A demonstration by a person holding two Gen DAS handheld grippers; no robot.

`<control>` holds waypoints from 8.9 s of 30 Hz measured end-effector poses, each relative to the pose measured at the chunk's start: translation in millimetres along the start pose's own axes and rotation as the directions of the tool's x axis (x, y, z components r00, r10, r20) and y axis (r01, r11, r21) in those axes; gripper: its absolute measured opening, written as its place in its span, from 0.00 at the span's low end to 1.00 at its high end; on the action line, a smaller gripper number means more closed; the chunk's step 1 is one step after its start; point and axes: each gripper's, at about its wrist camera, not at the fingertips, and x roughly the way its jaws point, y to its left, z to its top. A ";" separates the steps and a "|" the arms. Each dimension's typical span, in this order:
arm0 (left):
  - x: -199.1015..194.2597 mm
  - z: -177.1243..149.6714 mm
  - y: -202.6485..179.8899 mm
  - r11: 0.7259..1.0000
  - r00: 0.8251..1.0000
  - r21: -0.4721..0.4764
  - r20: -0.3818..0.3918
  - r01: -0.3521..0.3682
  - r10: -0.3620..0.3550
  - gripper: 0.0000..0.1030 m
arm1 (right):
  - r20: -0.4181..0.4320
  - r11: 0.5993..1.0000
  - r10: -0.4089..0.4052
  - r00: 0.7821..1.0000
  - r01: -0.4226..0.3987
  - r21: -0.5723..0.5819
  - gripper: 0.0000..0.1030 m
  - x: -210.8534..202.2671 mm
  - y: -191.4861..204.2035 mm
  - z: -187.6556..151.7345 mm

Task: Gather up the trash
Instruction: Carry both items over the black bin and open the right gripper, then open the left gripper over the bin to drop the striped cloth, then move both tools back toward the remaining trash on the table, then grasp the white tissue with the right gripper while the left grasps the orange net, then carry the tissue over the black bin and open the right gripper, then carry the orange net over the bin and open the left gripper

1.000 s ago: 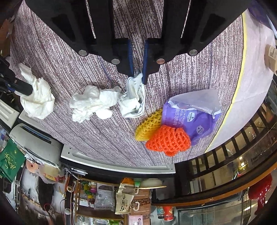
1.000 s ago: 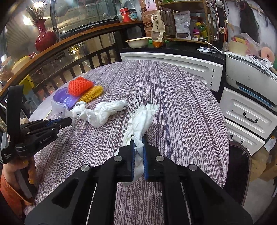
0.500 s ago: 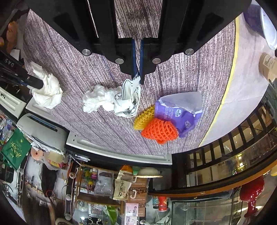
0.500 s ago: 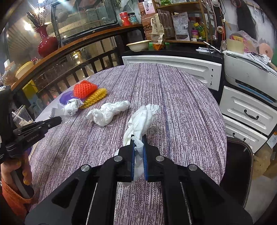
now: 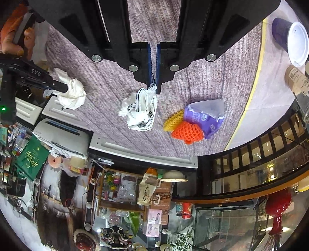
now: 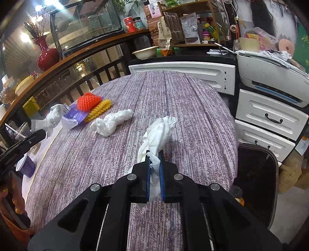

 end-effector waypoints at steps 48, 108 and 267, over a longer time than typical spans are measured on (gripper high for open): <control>55.5 -50.3 -245.8 0.853 0.875 0.226 -0.249 0.470 -0.416 0.04 | -0.112 0.763 -0.414 0.903 0.411 0.498 0.68 -68.1 -236.6 -122.6; -13.9 -36.1 -188.5 0.832 0.861 0.226 -0.089 0.507 -0.501 0.95 | -0.018 0.940 -0.207 0.978 0.204 0.275 0.77 -49.6 -124.8 -48.9; 33.0 -2.7 -210.9 0.897 0.905 0.123 -0.086 0.425 -0.417 0.21 | 0.031 0.859 -0.402 0.915 0.366 0.357 0.70 -89.0 -189.7 -73.4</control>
